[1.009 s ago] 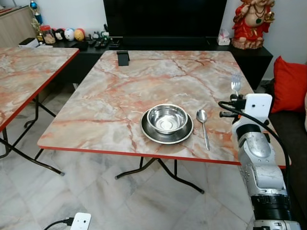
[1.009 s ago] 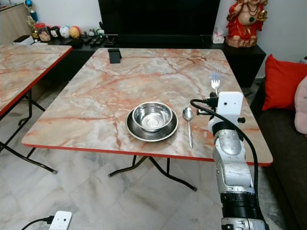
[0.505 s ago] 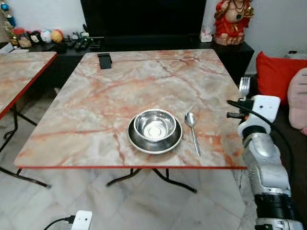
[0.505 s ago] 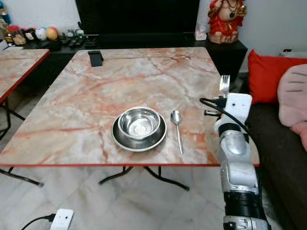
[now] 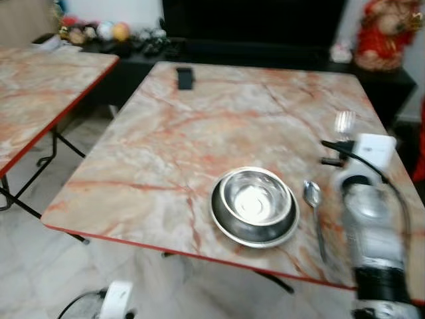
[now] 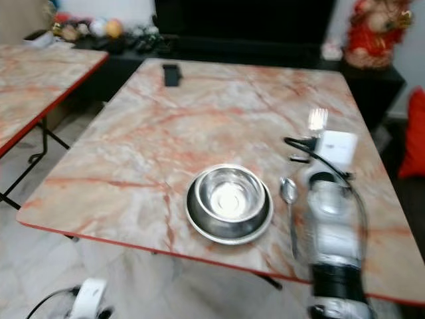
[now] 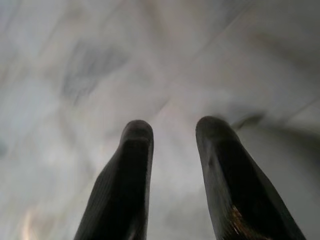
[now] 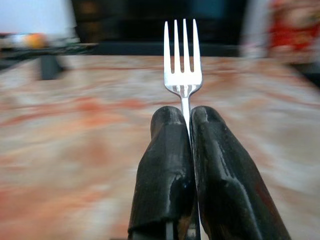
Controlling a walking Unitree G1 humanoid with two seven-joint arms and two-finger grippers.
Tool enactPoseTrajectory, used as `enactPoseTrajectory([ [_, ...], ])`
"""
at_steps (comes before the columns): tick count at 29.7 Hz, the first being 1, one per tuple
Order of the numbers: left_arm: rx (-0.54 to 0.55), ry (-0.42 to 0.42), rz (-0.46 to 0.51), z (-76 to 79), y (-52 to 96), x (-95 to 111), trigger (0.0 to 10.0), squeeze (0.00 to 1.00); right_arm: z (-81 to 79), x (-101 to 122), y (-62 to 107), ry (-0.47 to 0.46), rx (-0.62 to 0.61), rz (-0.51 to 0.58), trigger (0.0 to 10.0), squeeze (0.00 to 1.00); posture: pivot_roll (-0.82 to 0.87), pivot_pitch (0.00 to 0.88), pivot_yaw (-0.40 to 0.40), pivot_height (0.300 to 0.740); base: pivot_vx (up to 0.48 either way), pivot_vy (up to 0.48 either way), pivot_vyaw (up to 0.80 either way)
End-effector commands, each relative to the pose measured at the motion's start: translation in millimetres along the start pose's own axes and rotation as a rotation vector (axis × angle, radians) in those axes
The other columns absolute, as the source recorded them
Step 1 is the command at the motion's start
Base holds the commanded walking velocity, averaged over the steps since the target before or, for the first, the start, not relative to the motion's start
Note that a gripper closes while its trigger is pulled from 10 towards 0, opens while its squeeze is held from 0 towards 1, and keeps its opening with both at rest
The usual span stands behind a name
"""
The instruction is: Setting the table
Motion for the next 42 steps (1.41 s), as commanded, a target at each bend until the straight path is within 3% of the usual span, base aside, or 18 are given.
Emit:
enactPoseTrajectory([
  [1, -0.017, -0.002, 0.009, 7.2, -1.3, 3.5, 10.0, 0.0, 19.3, -8.7, 3.4, -0.002, -0.049, -0.05, 10.0, 0.0, -0.07, 0.0, 0.03, 0.736, 0.0, 0.0, 0.0],
  [15, -0.014, -0.005, 0.005, 7.0, -1.4, 3.9, 10.0, 0.0, 31.6, -29.7, 16.4, 0.014, -0.064, -0.262, 10.0, 0.0, -0.07, 0.0, 0.029, 0.736, 0.0, 0.0, 0.0],
  [22, -0.02, -0.003, 0.004, 7.9, -1.5, 4.0, 10.0, 0.0, 34.1, -54.3, 34.5, 0.028, -0.033, -0.405, 10.0, 0.0, -0.08, 0.0, 0.022, 0.736, 0.0, 0.0, 0.0],
  [33, -0.021, -0.005, 0.001, 8.1, -1.6, 3.9, 10.0, 0.0, 35.2, -68.4, 53.4, 0.027, -0.004, -0.477, 10.0, 0.0, -0.09, 0.0, 0.021, 0.736, 0.0, 0.0, 0.0],
  [42, -0.025, -0.003, -0.001, 8.4, -1.5, 3.5, 10.0, 0.0, 21.4, -78.3, 56.9, -0.005, 0.055, -0.501, 10.0, 0.0, -0.08, 0.0, 0.018, 0.736, 0.0, 0.0, 0.0],
])
Point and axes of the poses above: a point about 5 cm out from each wrist's last joint towards the gripper, its own y axis pointing back from the gripper into the wrist, its own x axis along the axis of the wrist's last joint, z = x × y, the point moved 2 cm from there along -y, pointing out of the wrist towards the gripper, and after that the axes turned 9 degrees about y, right-handed, at the moved point
